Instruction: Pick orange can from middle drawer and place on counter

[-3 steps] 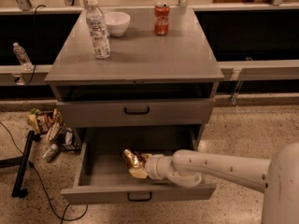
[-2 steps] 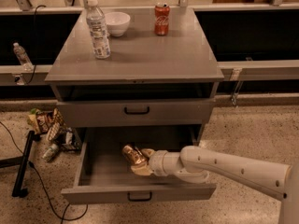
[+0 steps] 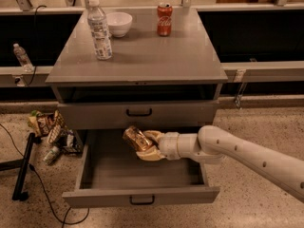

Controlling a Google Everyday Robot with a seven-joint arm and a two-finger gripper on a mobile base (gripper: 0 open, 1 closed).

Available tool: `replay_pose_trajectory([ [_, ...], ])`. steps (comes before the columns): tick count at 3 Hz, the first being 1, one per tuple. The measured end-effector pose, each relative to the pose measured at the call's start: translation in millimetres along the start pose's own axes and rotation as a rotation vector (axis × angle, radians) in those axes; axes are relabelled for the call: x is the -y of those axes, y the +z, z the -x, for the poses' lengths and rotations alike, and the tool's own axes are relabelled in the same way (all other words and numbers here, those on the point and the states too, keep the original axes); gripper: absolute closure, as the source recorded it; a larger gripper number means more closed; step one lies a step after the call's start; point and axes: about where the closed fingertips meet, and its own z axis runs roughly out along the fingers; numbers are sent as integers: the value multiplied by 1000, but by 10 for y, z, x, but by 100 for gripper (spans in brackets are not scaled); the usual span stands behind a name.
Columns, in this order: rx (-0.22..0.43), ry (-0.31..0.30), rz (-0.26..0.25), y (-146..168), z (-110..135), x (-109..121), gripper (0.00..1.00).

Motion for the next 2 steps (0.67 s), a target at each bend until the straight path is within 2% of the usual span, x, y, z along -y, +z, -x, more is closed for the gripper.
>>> replay_pose_trajectory([
  [1, 65, -31, 109, -84, 263, -193, 100],
  [2, 71, -30, 125, -80, 277, -237, 100],
])
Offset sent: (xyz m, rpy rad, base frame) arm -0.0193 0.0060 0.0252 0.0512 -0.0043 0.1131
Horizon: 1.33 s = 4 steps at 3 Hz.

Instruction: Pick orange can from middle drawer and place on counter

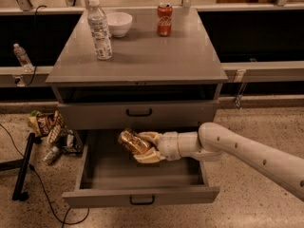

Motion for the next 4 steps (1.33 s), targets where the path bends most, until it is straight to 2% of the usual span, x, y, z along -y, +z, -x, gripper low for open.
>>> replay_pose_trajectory([
  [1, 18, -10, -7, -25, 126, 21, 100],
  [2, 17, -14, -33, -315, 426, 27, 100],
  [3, -48, -51, -127, -968, 1133, 116, 100],
  [4, -121, -39, -150, -1287, 1637, 221, 100],
])
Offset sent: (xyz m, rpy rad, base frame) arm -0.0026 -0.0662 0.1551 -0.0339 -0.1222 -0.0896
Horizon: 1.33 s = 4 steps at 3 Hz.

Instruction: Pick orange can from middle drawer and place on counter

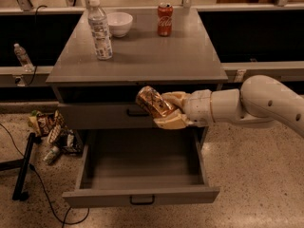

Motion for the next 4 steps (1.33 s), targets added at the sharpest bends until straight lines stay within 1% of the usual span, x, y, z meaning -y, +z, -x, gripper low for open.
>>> replay_pose_trajectory([
  [1, 1, -1, 1, 8, -4, -3, 100],
  [2, -34, -15, 22, -66, 63, 149, 100],
  [3, -99, -46, 62, -168, 156, 431, 100],
  [4, -154, -72, 105, -307, 244, 774, 100],
])
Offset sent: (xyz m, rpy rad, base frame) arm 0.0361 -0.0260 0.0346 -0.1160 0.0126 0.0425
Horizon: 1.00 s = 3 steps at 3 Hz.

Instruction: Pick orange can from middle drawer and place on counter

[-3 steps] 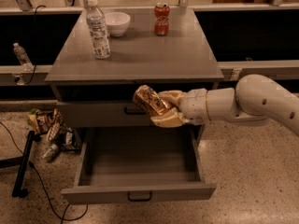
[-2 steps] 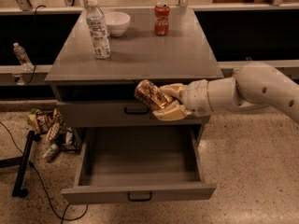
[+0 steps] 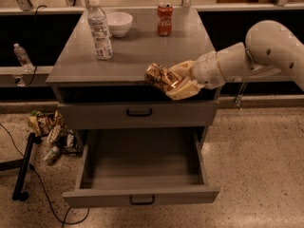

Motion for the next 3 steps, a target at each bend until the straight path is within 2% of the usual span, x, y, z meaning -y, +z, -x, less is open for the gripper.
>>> replay_pose_trajectory([
  [2, -20, -7, 60, -302, 182, 533, 100],
  [3, -31, 0, 98, -265, 249, 741, 100],
])
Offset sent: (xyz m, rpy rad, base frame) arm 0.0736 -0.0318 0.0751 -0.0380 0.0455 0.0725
